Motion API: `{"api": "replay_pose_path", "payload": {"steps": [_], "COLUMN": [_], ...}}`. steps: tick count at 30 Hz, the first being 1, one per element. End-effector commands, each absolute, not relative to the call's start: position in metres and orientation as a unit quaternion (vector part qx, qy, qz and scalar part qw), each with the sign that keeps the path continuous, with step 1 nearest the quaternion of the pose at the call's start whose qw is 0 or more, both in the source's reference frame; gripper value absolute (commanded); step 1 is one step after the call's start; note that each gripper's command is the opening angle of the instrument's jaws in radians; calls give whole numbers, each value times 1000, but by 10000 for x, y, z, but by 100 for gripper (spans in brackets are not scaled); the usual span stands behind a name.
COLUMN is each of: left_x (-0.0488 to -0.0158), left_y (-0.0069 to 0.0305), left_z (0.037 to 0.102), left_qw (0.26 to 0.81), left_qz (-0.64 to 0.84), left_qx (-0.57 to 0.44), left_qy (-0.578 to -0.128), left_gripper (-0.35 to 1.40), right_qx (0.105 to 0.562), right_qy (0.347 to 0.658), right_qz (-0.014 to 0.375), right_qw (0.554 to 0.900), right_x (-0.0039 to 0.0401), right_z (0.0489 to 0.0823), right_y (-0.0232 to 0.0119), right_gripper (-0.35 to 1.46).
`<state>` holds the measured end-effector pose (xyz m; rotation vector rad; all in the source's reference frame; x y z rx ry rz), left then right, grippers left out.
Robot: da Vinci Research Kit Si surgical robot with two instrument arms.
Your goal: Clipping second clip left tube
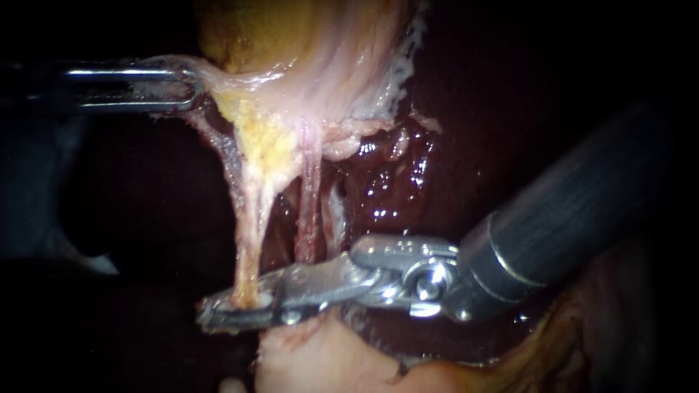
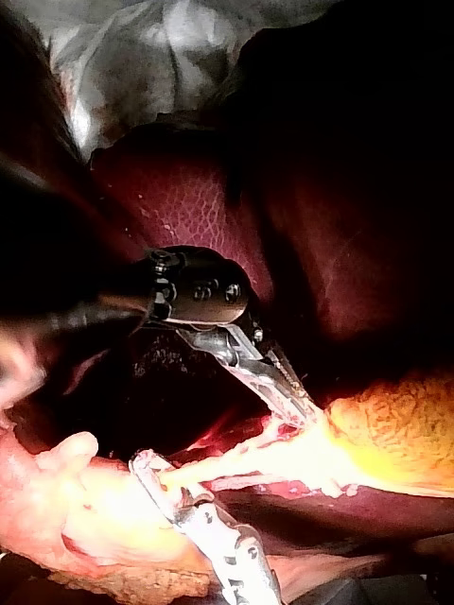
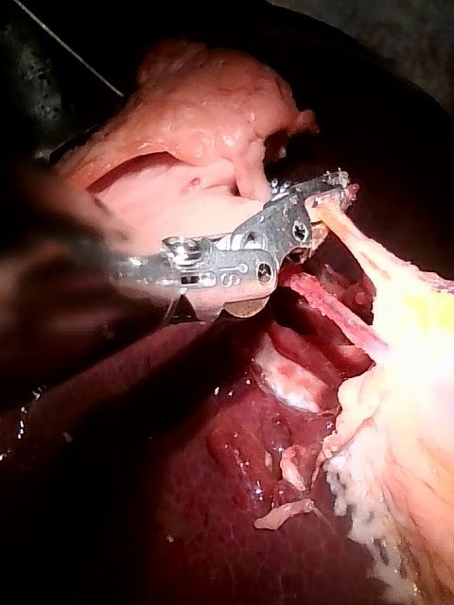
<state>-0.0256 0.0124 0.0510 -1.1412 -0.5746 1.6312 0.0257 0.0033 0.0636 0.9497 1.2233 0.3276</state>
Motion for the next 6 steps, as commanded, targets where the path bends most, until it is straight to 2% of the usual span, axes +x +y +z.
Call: {"api": "replay_pose_path", "payload": {"steps": [1, 6], "left_x": [-256, -256], "left_y": [124, 124], "left_z": [510, 511], "left_qw": [510, 510], "left_qz": [677, 677], "left_qx": [-474, -474], "left_qy": [-239, -239], "left_gripper": [-35, -35], "right_qx": [426, 431], "right_qy": [550, 548], "right_qz": [148, 151], "right_qw": [703, 701], "right_x": [257, 255], "right_z": [636, 639], "right_y": [33, 36], "right_gripper": [-35, -35]}}
